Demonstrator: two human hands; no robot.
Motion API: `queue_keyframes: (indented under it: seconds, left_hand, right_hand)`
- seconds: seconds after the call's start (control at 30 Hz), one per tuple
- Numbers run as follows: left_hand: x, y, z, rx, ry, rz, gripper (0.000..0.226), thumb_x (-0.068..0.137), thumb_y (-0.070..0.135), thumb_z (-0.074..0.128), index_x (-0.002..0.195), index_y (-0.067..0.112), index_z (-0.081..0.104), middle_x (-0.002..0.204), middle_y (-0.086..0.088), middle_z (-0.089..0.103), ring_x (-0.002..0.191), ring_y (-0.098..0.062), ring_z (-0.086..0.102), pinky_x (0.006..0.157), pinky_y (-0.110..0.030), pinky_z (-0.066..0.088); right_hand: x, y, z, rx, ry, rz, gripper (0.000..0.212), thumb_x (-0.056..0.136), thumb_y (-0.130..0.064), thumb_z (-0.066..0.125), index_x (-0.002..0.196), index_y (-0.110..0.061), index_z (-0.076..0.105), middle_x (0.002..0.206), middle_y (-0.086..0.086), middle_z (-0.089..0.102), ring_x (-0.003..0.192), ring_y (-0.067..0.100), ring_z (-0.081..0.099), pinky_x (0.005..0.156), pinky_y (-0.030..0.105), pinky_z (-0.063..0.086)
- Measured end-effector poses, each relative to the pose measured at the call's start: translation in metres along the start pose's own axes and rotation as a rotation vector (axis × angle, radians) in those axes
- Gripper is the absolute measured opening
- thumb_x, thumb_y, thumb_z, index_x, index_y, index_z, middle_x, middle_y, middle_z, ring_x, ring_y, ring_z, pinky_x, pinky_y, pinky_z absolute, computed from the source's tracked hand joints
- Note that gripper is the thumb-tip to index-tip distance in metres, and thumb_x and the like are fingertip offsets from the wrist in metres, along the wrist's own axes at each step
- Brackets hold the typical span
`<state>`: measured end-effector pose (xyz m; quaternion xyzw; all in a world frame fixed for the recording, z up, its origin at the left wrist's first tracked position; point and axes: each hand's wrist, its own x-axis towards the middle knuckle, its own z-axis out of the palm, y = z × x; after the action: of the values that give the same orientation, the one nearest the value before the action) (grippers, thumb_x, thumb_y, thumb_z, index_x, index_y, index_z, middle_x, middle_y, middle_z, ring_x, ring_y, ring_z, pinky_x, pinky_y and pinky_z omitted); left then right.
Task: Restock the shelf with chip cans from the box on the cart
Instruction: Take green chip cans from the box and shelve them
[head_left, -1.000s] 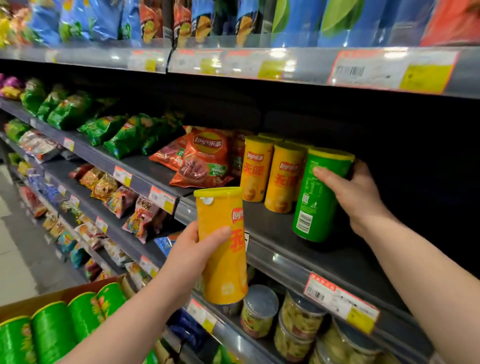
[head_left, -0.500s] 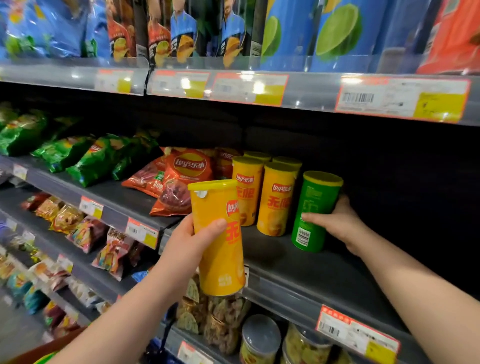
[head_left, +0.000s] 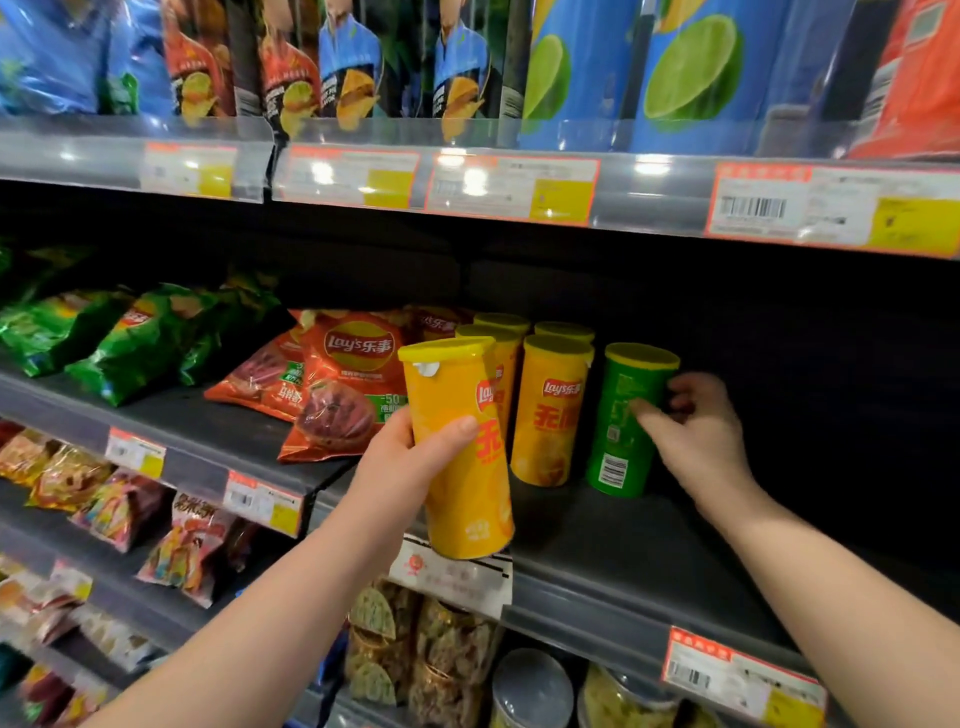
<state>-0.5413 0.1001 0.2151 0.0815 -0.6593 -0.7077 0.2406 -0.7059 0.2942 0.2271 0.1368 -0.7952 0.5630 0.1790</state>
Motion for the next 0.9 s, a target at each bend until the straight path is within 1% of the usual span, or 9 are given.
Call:
queue_keyframes:
  seconds: [0.1, 0.17, 0.23, 0.37, 0.5, 0.57, 0.63, 0.73, 0.9]
  left_hand:
    - [0.014, -0.005, 0.002, 0.011, -0.029, 0.014, 0.071, 0.062, 0.045, 0.078, 0.125, 0.031, 0.046, 0.116, 0.006, 0.064, 0.102, -0.015, 0.065, 0.081, -0.036, 0.054]
    - [0.023, -0.01, 0.005, 0.015, -0.065, 0.028, 0.063, 0.061, 0.042, 0.073, 0.118, 0.036, 0.045, 0.115, 0.006, 0.062, 0.102, -0.013, 0.064, 0.081, -0.034, 0.053]
    - [0.029, -0.013, 0.008, 0.008, -0.116, 0.04, 0.056, 0.062, 0.039, 0.072, 0.112, 0.038, 0.046, 0.115, 0.005, 0.062, 0.102, -0.011, 0.063, 0.08, -0.03, 0.052]
    - [0.032, -0.018, 0.009, 0.169, -0.189, 0.007, 0.084, 0.06, 0.049, 0.08, 0.133, 0.033, 0.042, 0.123, 0.004, 0.06, 0.107, -0.013, 0.061, 0.089, -0.034, 0.052]
    - [0.023, -0.025, 0.001, 0.639, -0.066, 0.114, 0.077, 0.075, 0.061, 0.06, 0.141, 0.029, 0.036, 0.123, 0.01, 0.053, 0.113, -0.012, 0.056, 0.091, -0.033, 0.049]
    - [0.015, -0.035, -0.005, 1.067, 0.0, 0.175, 0.066, 0.083, 0.067, 0.047, 0.135, 0.026, 0.043, 0.121, 0.006, 0.053, 0.115, -0.019, 0.054, 0.092, -0.037, 0.045]
    - [0.008, -0.05, -0.01, 1.313, 0.032, 0.259, 0.069, 0.08, 0.074, 0.023, 0.108, 0.023, 0.059, 0.104, 0.002, 0.062, 0.099, -0.021, 0.059, 0.081, -0.036, 0.046]
    - [0.003, -0.08, -0.021, 1.414, 0.049, 0.521, 0.057, 0.083, 0.064, 0.03, 0.075, 0.019, 0.063, 0.076, 0.002, 0.062, 0.074, -0.022, 0.062, 0.069, -0.033, 0.04]
    - [0.003, -0.097, -0.031, 1.448, 0.087, 0.71, 0.055, 0.085, 0.063, 0.036, 0.082, 0.016, 0.065, 0.082, 0.0, 0.062, 0.076, -0.024, 0.06, 0.072, -0.032, 0.031]
  right_hand:
    - [-0.027, -0.025, 0.004, 0.072, -0.427, -0.036, 0.03, 0.085, -0.014, 0.066, 0.113, -0.018, 0.054, 0.101, -0.001, 0.057, 0.095, 0.017, 0.058, 0.078, 0.026, 0.048]
    - [-0.044, -0.032, 0.016, 0.015, -0.732, -0.004, 0.058, 0.081, -0.023, 0.071, 0.132, -0.02, 0.044, 0.12, -0.006, 0.055, 0.109, 0.012, 0.055, 0.091, 0.026, 0.048]
    - [-0.055, -0.031, 0.031, -0.047, -0.834, 0.033, 0.088, 0.068, -0.038, 0.073, 0.143, -0.027, 0.028, 0.137, -0.006, 0.045, 0.125, 0.014, 0.047, 0.104, 0.037, 0.043]
    - [-0.064, -0.028, 0.05, -0.076, -0.789, 0.071, 0.085, 0.073, -0.029, 0.075, 0.143, -0.031, 0.026, 0.141, -0.002, 0.045, 0.125, 0.017, 0.046, 0.104, 0.039, 0.043]
    - [-0.069, -0.026, 0.06, -0.198, -0.661, 0.089, 0.082, 0.074, -0.031, 0.074, 0.142, -0.028, 0.028, 0.14, -0.001, 0.044, 0.123, 0.021, 0.048, 0.1, 0.037, 0.046]
    - [-0.071, -0.029, 0.065, -0.254, -0.615, 0.101, 0.084, 0.073, -0.035, 0.074, 0.142, -0.027, 0.027, 0.14, 0.002, 0.043, 0.122, 0.023, 0.048, 0.099, 0.04, 0.046]
    - [-0.072, -0.031, 0.07, -0.31, -0.595, 0.108, 0.088, 0.073, -0.042, 0.074, 0.143, -0.026, 0.023, 0.144, 0.002, 0.038, 0.127, 0.024, 0.044, 0.102, 0.041, 0.043]
    - [-0.073, -0.032, 0.072, -0.344, -0.645, 0.127, 0.096, 0.073, -0.045, 0.075, 0.145, -0.025, 0.016, 0.148, 0.002, 0.032, 0.134, 0.025, 0.037, 0.106, 0.04, 0.037]
    - [-0.074, -0.029, 0.074, -0.459, -0.684, 0.116, 0.085, 0.078, -0.04, 0.07, 0.143, -0.022, 0.018, 0.146, 0.004, 0.035, 0.129, 0.025, 0.041, 0.102, 0.038, 0.04]
